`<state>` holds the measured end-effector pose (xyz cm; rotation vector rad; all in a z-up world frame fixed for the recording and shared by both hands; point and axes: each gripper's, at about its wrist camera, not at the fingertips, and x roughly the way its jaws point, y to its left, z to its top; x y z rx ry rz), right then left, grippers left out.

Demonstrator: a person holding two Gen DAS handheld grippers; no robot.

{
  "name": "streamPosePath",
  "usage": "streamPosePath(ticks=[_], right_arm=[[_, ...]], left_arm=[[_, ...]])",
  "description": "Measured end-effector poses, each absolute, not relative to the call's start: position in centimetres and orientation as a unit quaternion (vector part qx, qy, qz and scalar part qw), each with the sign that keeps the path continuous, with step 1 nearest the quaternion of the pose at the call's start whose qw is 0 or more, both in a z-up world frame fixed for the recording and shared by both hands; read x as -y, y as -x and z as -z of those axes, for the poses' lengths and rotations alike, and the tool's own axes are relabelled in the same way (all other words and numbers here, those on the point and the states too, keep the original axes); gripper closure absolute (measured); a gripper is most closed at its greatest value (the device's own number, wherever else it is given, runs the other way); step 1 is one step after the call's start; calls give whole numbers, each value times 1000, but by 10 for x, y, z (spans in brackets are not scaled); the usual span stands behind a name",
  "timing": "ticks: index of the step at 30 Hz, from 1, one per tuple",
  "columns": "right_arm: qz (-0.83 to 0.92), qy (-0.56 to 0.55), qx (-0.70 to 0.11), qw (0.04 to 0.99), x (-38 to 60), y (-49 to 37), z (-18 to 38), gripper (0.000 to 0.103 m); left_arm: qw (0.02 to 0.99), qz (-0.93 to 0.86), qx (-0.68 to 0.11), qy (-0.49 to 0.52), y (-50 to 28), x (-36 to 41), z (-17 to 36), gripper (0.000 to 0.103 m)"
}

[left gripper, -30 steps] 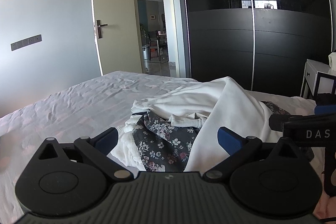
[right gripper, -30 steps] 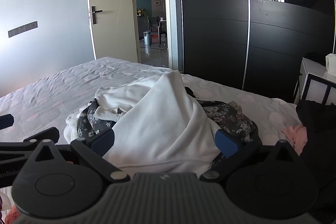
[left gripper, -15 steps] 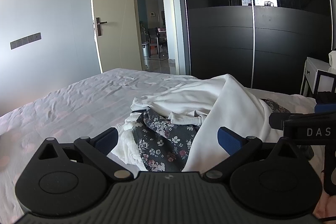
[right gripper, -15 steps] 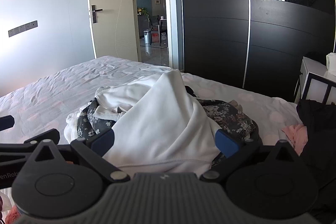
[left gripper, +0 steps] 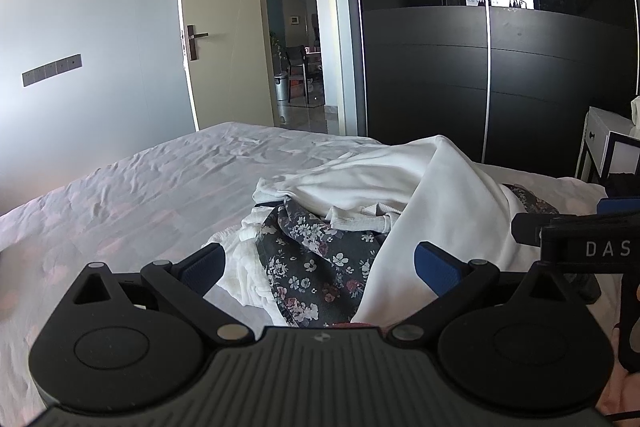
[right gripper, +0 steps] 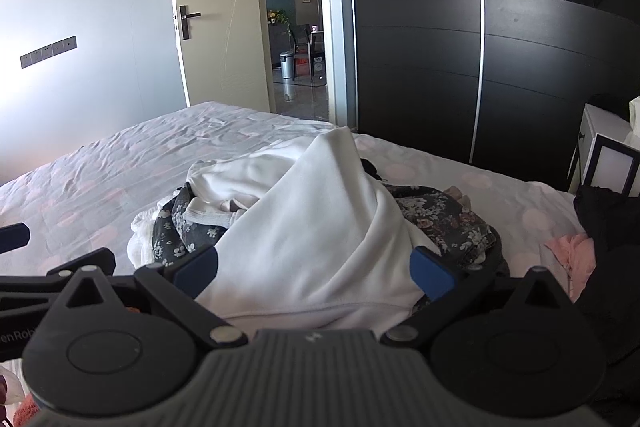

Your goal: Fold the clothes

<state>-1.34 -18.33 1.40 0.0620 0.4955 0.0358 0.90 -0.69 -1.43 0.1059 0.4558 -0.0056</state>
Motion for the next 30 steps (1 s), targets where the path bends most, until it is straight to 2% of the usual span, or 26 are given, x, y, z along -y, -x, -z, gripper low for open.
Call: streamPosePath(ticks=[10, 14, 21, 26, 30], right_arm=[[-66, -52, -282, 956, 196, -56, -17, 3], [-63, -36, -306, 949, 204, -109, -13, 14], [-56, -38, -346, 936, 210, -185, 1, 14], [-64, -40, -379, 922, 205, -217, 18, 38], [-65, -27, -388, 919, 200, -226, 18, 79]], left_arm=[[968, -20, -248, -30, -21, -30, 3, 0], [966, -46, -255, -26, -29, -53, 1, 0], [959, -91, -269, -1, -41, -94, 1, 0], [950, -120, -289, 14, -44, -116, 6, 0], [945, -137, -297, 18, -38, -129, 12, 0]])
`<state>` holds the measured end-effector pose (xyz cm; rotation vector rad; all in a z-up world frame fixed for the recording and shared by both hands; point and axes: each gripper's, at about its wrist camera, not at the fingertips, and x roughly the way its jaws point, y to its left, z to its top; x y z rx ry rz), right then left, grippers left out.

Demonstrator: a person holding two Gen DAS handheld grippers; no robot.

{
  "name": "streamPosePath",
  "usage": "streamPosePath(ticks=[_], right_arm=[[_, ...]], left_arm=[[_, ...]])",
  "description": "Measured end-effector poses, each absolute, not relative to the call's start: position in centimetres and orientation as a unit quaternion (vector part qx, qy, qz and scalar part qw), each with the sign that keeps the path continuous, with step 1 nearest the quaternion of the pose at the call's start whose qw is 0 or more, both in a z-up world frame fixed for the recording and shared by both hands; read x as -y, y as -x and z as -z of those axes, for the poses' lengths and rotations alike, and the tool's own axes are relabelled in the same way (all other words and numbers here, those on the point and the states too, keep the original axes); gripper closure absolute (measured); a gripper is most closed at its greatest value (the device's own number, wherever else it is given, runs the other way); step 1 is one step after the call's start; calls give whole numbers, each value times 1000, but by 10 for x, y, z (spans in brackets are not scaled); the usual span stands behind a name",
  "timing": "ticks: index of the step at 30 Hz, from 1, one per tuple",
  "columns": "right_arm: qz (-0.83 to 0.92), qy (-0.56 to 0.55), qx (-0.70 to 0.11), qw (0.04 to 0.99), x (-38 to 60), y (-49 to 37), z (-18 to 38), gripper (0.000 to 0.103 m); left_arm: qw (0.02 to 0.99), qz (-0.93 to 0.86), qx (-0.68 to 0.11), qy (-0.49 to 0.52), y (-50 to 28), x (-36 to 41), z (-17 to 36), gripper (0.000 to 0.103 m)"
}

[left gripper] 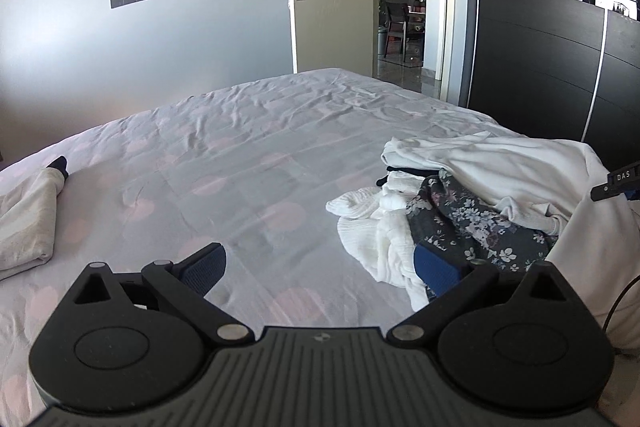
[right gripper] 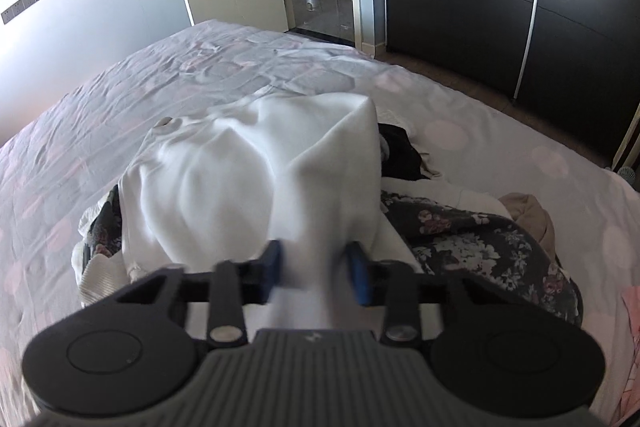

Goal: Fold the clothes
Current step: 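Grasp the white sweatshirt with the right gripper and pull it from the pile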

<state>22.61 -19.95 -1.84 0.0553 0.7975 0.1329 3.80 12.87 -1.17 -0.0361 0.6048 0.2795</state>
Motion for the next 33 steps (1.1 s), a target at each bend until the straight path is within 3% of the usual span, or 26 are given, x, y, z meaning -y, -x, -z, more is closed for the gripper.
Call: streamPosePath(ticks=[3, 14, 18, 22, 26, 31, 32, 33], right_arm=[[-79, -11, -370, 926, 189, -225, 4, 85], [-251, 85, -191, 945, 48, -186, -126, 87], [-354, 112, -118, 921, -26, -134, -168, 88], [-450, 105, -97, 881, -87, -88, -186, 88], [-511, 101, -120, 845, -140, -60, -170, 87], [-526, 123, -243, 805, -203, -62, -106, 82], [-524, 129, -265, 799, -209, -62, -93, 81], [-522, 134, -283, 794, -215, -63, -82, 70]], left_arm=[[940, -149, -305, 23, -32, -139, 15, 0], [936, -196, -284, 69, 4, -192, -11, 0], [937, -231, -255, 70, 27, -218, -32, 0], [931, -273, -229, 84, 55, -246, -49, 0], [922, -305, -223, 88, 78, -272, -58, 0], [908, -330, -244, 88, 94, -301, -52, 0], [906, -332, -249, 88, 96, -305, -50, 0], [904, -333, -254, 88, 98, -309, -48, 0]])
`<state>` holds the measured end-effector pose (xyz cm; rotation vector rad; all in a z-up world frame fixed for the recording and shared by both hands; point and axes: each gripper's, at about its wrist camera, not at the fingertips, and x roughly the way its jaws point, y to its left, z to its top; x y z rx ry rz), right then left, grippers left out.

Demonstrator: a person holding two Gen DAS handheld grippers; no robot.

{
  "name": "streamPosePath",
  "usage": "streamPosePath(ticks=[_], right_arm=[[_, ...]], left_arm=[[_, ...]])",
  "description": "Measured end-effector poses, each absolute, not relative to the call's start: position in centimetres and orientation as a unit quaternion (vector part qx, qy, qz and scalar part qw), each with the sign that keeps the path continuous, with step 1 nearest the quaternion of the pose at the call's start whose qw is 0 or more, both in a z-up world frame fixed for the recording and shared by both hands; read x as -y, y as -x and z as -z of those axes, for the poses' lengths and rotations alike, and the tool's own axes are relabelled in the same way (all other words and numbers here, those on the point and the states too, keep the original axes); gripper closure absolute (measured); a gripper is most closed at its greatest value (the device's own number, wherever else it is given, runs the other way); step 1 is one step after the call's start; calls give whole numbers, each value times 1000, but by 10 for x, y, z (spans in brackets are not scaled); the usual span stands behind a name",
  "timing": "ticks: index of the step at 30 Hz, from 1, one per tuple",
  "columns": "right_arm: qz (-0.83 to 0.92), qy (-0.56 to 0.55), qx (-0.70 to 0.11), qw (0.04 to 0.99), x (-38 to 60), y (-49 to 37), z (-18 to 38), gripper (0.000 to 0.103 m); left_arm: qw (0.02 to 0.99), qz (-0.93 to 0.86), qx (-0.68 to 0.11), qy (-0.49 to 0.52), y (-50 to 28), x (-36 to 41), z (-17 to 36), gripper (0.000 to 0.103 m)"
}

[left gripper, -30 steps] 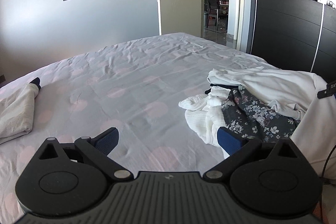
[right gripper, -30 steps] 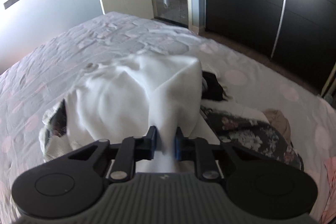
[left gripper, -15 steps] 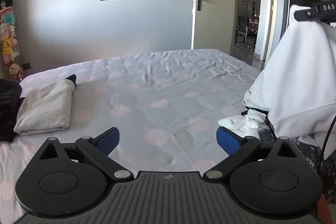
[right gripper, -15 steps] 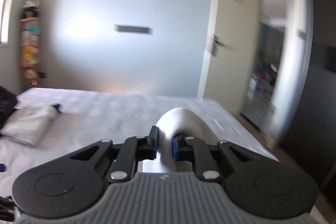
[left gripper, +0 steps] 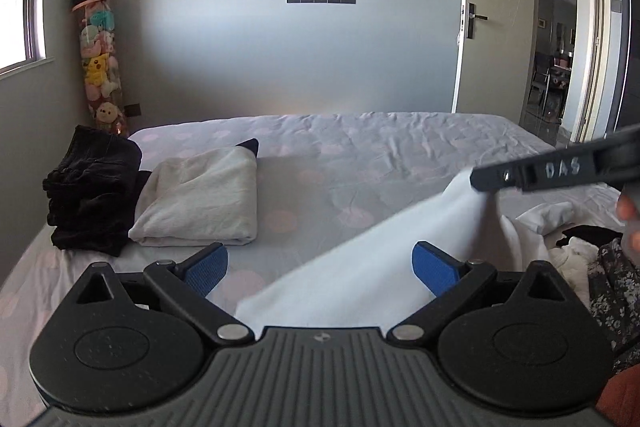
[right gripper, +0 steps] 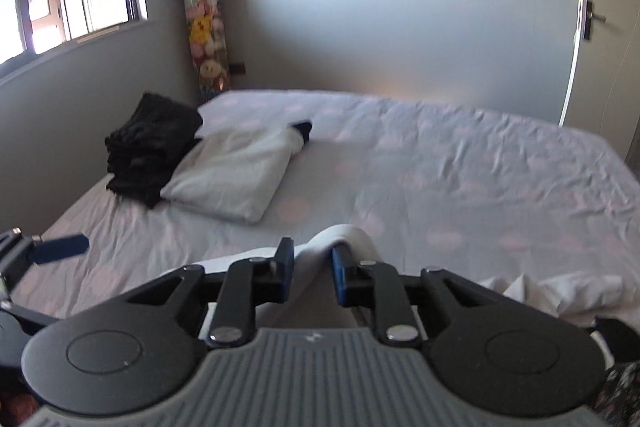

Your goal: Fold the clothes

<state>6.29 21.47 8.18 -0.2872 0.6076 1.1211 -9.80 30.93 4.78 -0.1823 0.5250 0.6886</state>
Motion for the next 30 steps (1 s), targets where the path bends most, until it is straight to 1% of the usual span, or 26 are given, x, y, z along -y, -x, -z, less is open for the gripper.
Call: streamPosePath(ticks=[1, 3, 5, 10, 12, 15, 19, 24, 27, 30], right_arm=[[-517, 136, -282, 797, -214, -65, -76, 52], [-508, 140, -279, 803, -212, -70, -65, 38], [-500, 143, -278, 808, -209, -76, -54, 37], [-503, 155, -315, 790, -185, -95, -37, 35], [-508, 175, -331, 776, -177, -91, -22, 34], [-517, 199, -356, 753, -167, -81, 7, 29], [-514, 213, -374, 742, -166, -82, 46, 29], [-510, 186, -429, 722, -181, -111, 89, 29], [-528, 164, -448, 702, -195, -119, 105, 29], [-544, 158, -451, 689, -209, -120, 115, 30]], left_arm=[[903, -330, -259, 88, 98, -312, -46, 0], [904, -317, -272, 85, 100, -313, -42, 0], [909, -290, -289, 79, 96, -313, -36, 0], [912, -224, -338, 58, 82, -305, -20, 0], [907, -207, -363, 46, 76, -302, -9, 0], [899, -199, -390, 24, 70, -296, 3, 0], [896, -202, -394, 30, 66, -299, 17, 0], [890, -213, -399, 63, 60, -313, 31, 0], [882, -234, -403, 73, 53, -321, 40, 0], [880, -236, -398, 109, 50, -330, 48, 0]])
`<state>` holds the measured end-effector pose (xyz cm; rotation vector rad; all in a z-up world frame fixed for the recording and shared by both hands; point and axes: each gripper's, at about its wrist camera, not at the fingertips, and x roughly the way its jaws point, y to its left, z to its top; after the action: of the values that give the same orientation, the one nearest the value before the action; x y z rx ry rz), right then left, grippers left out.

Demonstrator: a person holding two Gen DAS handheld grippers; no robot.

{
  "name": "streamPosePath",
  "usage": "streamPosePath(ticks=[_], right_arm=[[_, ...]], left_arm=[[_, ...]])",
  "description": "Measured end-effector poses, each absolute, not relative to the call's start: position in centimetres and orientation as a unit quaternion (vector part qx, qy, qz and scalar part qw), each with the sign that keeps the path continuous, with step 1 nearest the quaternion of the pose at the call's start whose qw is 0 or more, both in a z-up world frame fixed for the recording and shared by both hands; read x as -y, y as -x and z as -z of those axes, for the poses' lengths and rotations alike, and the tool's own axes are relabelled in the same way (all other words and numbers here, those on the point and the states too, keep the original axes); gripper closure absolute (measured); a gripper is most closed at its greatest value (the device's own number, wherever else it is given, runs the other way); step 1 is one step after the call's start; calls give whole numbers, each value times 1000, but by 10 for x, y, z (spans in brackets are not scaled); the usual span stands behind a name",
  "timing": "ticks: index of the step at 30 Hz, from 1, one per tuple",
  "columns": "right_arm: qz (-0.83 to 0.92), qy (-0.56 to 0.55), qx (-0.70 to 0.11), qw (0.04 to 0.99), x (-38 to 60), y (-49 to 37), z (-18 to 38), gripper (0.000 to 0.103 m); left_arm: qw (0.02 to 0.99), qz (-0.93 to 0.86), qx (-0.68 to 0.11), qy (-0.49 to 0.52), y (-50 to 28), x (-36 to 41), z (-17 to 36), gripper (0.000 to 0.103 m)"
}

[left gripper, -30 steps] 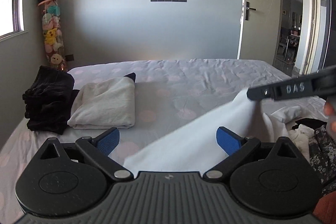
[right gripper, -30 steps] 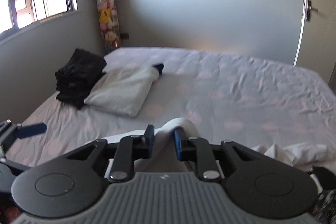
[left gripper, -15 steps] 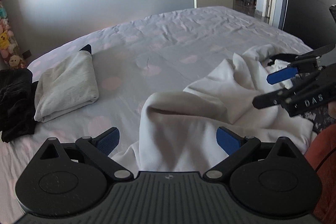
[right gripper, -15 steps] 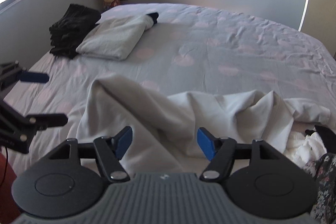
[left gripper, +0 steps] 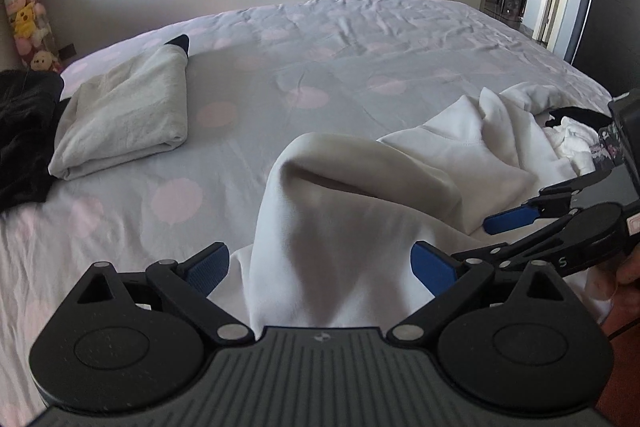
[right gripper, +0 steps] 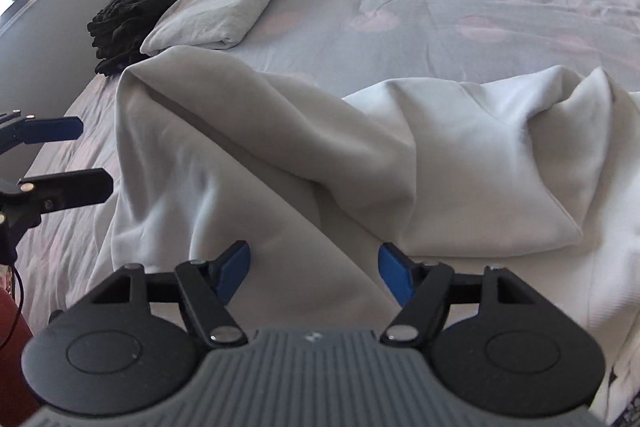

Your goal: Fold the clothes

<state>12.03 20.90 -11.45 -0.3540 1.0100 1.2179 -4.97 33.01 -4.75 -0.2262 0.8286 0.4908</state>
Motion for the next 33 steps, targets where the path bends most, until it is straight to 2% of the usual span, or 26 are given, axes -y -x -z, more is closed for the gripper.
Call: streamPosePath(ticks=[2, 3, 4, 5, 18, 23, 25, 33], right_arm=[[-556, 157, -464, 672, -216, -117, 121, 51], [-561, 158, -472, 661, -218, -114, 123, 78], [-567, 159, -479, 651, -220, -111, 126, 92], [-574, 165, -476, 646, -218, -102, 125, 96], [-600, 192, -477, 612, -165, -35, 98, 97], [-577, 139, -433, 679, -153, -52, 66, 98], [-558, 131, -388, 722, -151, -66, 43, 98], [-436, 108, -309, 838, -135, -140, -5, 98]], left_arm=[[880, -236, -395, 121, 49, -334, 50, 0], [880, -236, -394, 122, 49, -335, 50, 0], [880, -237, -395, 119, 50, -336, 50, 0], [880, -238, -396, 115, 50, -338, 49, 0], [873, -223, -431, 60, 83, -344, 34, 0], [874, -213, -434, 46, 91, -337, 31, 0], [875, -209, -434, 39, 93, -333, 29, 0], [877, -210, -431, 15, 98, -329, 24, 0]])
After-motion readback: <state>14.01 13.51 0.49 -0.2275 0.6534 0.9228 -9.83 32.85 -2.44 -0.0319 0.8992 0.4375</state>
